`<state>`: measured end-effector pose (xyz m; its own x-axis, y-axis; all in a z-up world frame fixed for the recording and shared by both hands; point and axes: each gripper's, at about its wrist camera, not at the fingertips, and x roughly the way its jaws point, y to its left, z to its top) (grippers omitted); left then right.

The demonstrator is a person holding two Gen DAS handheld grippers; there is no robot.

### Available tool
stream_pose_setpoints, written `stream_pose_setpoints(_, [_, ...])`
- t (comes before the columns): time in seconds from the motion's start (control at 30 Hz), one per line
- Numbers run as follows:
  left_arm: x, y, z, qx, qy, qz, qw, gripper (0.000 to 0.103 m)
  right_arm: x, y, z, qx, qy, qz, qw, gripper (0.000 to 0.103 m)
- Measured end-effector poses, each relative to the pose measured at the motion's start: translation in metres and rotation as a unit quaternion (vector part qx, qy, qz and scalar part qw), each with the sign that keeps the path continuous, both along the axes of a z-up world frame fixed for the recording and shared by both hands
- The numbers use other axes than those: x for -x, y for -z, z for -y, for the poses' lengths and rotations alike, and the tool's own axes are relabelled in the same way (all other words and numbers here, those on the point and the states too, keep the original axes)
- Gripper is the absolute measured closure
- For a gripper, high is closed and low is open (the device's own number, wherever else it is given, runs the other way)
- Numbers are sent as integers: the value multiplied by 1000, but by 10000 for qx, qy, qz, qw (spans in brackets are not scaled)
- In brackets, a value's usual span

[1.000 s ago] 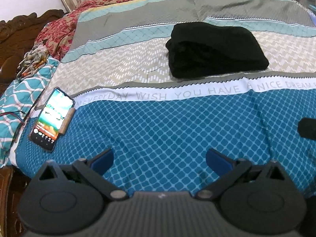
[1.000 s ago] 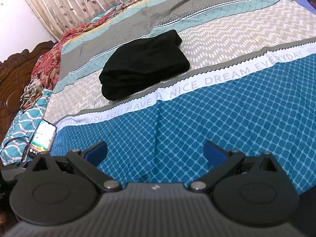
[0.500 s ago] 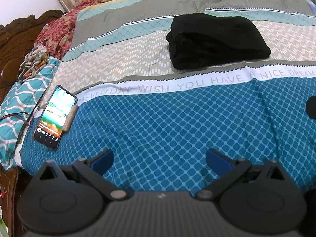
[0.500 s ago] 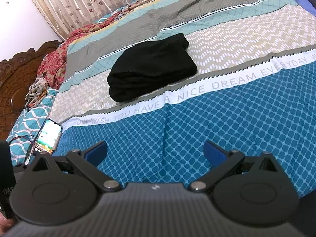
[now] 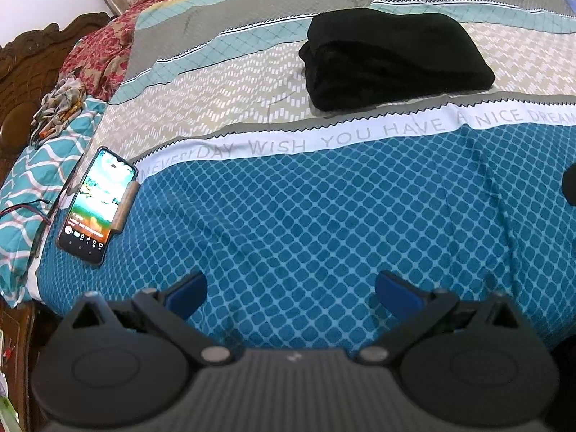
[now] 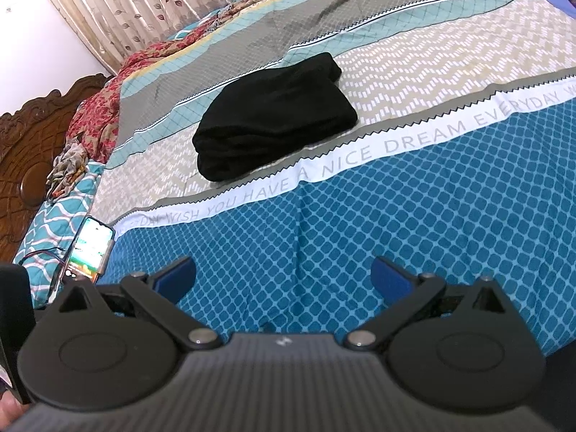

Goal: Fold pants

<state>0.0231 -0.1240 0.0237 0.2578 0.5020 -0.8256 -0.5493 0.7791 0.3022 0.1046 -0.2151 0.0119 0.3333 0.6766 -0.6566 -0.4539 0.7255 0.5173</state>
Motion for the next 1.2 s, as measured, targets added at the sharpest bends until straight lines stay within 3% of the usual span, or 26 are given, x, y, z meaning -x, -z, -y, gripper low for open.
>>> stream_pose_setpoints(1.2, [-8, 19, 2, 341, 196, -436, 9983, 0, -7, 6, 9, -44, -7, -174, 9998, 0])
